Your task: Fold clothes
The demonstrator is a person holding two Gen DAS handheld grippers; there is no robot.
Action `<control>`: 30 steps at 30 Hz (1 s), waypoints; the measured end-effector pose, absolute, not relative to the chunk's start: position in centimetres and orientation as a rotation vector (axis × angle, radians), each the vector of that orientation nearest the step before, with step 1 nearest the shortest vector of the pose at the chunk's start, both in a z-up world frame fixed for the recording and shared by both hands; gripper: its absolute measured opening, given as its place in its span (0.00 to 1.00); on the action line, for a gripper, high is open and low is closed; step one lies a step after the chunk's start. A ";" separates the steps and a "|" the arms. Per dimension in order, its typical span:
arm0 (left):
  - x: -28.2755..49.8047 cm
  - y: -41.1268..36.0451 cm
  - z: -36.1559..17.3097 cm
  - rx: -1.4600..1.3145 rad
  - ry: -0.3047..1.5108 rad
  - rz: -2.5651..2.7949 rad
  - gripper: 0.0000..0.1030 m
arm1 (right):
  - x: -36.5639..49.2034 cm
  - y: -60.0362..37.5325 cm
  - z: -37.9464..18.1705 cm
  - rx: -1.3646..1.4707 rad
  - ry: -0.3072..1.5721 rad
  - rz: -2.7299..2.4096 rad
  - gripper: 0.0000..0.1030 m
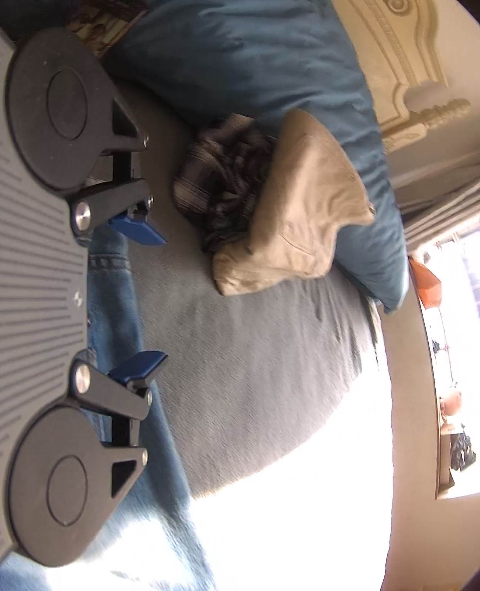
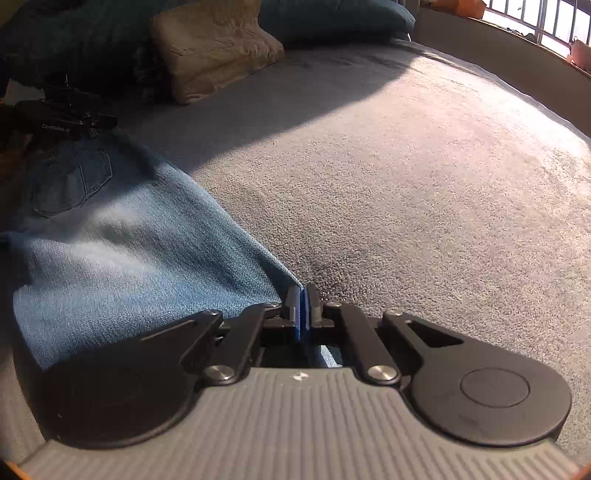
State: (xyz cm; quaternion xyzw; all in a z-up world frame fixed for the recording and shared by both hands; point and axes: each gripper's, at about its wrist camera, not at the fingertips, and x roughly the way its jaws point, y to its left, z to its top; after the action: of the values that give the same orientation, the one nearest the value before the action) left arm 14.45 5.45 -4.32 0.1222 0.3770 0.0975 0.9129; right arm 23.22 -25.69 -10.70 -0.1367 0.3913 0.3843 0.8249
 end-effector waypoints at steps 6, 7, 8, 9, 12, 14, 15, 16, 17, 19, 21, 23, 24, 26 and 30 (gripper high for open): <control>17.9 -1.4 -6.5 0.218 0.904 -0.083 0.64 | 23.0 -26.2 -10.3 -0.215 0.818 0.782 0.02; 18.2 -2.2 -7.6 0.217 0.924 -0.096 0.64 | 23.0 -26.6 -9.9 -0.189 0.817 0.778 0.06; 18.4 -3.1 -8.6 0.217 0.944 -0.109 0.64 | 23.0 -27.2 -9.2 -0.165 0.814 0.765 0.13; 18.3 -3.4 -9.3 0.228 0.931 -0.104 0.65 | 23.0 -28.0 -8.4 -0.137 0.809 0.746 0.18; 17.7 -3.6 -10.3 0.237 0.881 -0.084 0.71 | 22.1 -32.1 -5.7 -0.034 0.775 0.643 0.27; 17.8 -2.9 -10.5 0.188 0.885 -0.078 0.72 | 20.8 -34.8 -5.0 -0.008 0.793 0.572 0.28; 17.8 -2.7 -10.5 0.172 0.887 -0.073 0.74 | 20.0 -36.0 -4.7 -0.006 0.804 0.537 0.28; 17.9 -2.5 -10.6 0.158 0.889 -0.068 0.76 | 19.2 -37.0 -4.4 -0.010 0.819 0.504 0.28; 18.0 -2.4 -10.7 0.152 0.888 -0.063 0.77 | 17.8 -37.7 -4.4 -0.032 0.842 0.478 0.28; 18.0 -2.3 -10.8 0.152 0.882 -0.055 0.77 | 15.3 -38.2 -4.6 -0.096 0.877 0.452 0.28; 18.0 -2.4 -10.8 0.157 0.877 -0.048 0.77 | 12.8 -37.9 -4.8 -0.176 0.889 0.443 0.28; 18.0 -2.5 -10.7 0.159 0.877 -0.043 0.78 | 11.1 -36.9 -5.1 -0.271 0.874 0.455 0.30; 18.0 -2.6 -10.7 0.158 0.878 -0.040 0.78 | 10.5 -36.4 -5.2 -0.313 0.865 0.460 0.30; 18.0 -2.7 -10.5 0.157 0.881 -0.035 0.78 | 10.0 -35.6 -5.8 -0.366 0.855 0.462 0.31; 17.9 -2.8 -10.3 0.150 0.886 -0.022 0.78 | 8.9 -34.6 -7.2 -0.453 0.872 0.431 0.31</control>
State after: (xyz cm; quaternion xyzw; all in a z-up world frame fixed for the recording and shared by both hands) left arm 17.93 -2.83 -10.29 0.0724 0.4282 -0.0105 0.9007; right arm 8.91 -34.61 -7.20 -0.2159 0.4153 0.2055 0.8595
